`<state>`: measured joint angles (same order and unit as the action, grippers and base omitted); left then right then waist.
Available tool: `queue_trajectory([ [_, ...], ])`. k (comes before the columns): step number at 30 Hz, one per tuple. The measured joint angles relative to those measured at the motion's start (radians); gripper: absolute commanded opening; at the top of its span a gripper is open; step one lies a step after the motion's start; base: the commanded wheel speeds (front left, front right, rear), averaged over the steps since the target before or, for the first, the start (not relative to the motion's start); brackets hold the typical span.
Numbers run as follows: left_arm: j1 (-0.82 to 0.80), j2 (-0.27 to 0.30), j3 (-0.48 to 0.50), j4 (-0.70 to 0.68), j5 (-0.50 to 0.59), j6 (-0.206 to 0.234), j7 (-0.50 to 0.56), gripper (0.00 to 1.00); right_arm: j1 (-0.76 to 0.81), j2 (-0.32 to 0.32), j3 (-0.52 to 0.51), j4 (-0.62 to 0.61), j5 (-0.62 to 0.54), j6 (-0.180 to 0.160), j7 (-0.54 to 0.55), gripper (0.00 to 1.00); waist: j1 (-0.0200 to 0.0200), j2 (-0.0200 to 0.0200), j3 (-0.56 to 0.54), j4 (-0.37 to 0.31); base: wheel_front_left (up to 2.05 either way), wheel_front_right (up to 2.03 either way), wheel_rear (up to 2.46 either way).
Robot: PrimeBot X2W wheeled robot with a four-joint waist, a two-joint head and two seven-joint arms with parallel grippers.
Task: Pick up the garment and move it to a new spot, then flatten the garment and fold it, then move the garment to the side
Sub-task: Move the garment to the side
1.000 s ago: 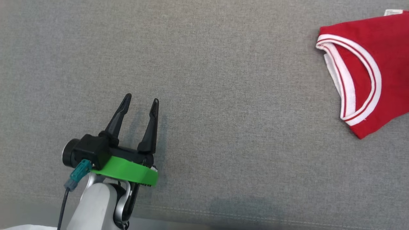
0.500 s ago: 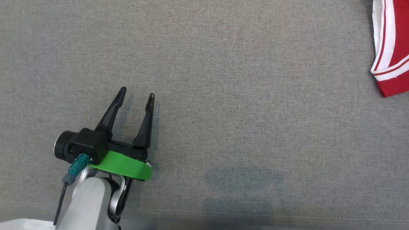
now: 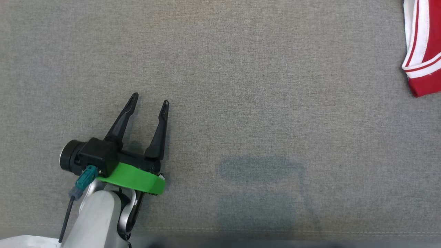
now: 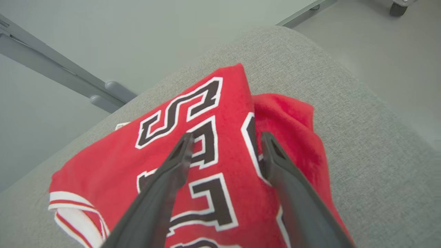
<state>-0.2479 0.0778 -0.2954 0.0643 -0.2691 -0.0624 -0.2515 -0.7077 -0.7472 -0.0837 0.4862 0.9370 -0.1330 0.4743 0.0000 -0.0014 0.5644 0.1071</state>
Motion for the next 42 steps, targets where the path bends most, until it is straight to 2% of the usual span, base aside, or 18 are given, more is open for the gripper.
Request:
queue_trajectory([
  [9,0.000,0.000,0.009,0.018,0.000,0.001,0.000,1.00,0.065,0.039,0.025,0.055,-0.103,0.000,-0.159,1.00,-0.0001,0.0000,0.001,-0.023,0.00,0.00,0.00],
  [18,-0.001,0.000,0.026,0.035,0.000,0.002,0.000,1.00,0.080,0.112,0.025,0.071,-0.132,0.001,-0.331,1.00,0.0000,0.0000,-0.031,-0.042,0.00,0.00,0.00],
  [23,-0.001,-0.003,0.049,0.065,-0.013,0.013,0.000,1.00,0.115,0.086,0.034,-0.002,-0.221,0.040,-0.508,1.00,0.0000,0.0000,-0.074,-0.048,0.00,0.00,0.00],
  [27,0.000,-0.005,0.097,0.090,-0.035,0.037,0.000,1.00,0.185,0.079,0.038,-0.046,-0.278,0.043,-0.620,1.00,0.0000,0.0000,-0.118,-0.051,0.00,0.00,0.00],
  [30,0.001,-0.004,0.144,0.101,-0.048,0.057,0.000,1.00,0.249,0.104,0.062,-0.069,-0.302,0.043,-0.680,1.00,0.0000,0.0000,-0.155,-0.054,0.00,0.00,0.00],
  [33,0.006,0.017,0.200,0.103,-0.027,0.100,0.000,1.00,0.338,0.167,0.116,-0.100,-0.349,0.043,-0.747,1.00,0.0000,0.0000,-0.206,-0.060,0.00,0.00,0.00],
  [36,0.031,0.034,0.240,0.122,-0.032,0.118,0.000,1.00,0.406,0.219,0.159,-0.119,-0.385,0.042,-0.745,1.00,0.0000,0.0000,-0.245,-0.066,0.00,0.00,0.00],
  [42,0.103,0.042,0.272,0.155,-0.036,0.124,0.000,1.00,0.525,0.314,0.236,-0.149,-0.448,0.034,-0.737,1.00,0.0000,0.0000,-0.324,-0.076,0.00,0.00,0.00],
])
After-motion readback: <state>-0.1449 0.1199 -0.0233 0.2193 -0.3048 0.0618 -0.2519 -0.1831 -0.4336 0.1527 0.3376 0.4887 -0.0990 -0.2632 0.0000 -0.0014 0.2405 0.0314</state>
